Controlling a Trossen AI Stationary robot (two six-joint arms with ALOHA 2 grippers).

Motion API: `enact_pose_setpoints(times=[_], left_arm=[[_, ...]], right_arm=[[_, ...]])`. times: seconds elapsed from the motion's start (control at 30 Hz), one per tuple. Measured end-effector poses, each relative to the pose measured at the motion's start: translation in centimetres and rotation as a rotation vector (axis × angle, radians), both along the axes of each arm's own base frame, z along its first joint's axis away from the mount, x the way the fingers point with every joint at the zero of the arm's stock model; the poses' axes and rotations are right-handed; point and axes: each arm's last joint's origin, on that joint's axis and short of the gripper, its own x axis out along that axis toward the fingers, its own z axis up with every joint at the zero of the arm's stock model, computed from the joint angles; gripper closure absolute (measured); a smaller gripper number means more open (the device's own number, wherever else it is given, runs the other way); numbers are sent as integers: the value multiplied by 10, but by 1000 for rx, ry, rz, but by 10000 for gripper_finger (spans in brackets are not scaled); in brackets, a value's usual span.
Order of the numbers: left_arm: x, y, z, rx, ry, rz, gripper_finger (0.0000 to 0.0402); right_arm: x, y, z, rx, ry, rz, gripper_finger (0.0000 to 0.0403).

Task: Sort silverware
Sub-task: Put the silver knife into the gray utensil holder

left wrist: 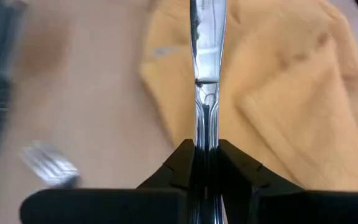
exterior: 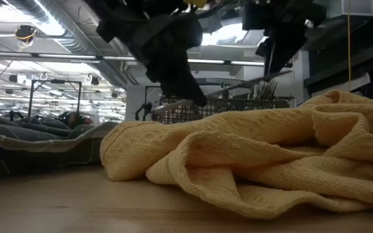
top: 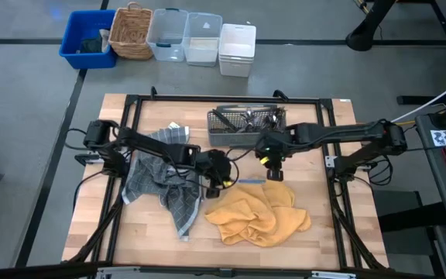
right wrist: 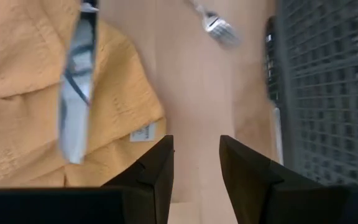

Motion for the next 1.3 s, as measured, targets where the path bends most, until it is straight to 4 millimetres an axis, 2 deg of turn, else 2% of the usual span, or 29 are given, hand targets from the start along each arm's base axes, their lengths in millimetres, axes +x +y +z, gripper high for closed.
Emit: enact_pose_setpoints(times=[0.2, 0.37, 0.57, 0.77, 0.93, 1.1, 1.3], left_arm=[[-6, 24, 26, 36, -77, 157, 358], [-12, 43, 42, 69, -123, 246, 360], [-16, 62, 48, 109, -143, 347, 356], [-17, 77, 49, 102, -165, 466, 360], [-11, 86, 64, 88, -348, 597, 356], [-6, 88, 78, 86, -506, 663, 357], [-4, 88, 89, 60, -623, 669, 355]], right_arm=[[-13, -3, 21, -69, -107, -115, 272], [-30, -7, 41, -133, -208, -324, 272], [-63, -12, 72, -174, -399, -576, 272], [-103, -16, 102, -153, -661, -862, 272], [-126, -18, 114, -120, -804, -1037, 272], [-123, -19, 118, -93, -865, -1079, 272], [-94, -19, 125, -44, -988, -1064, 272]])
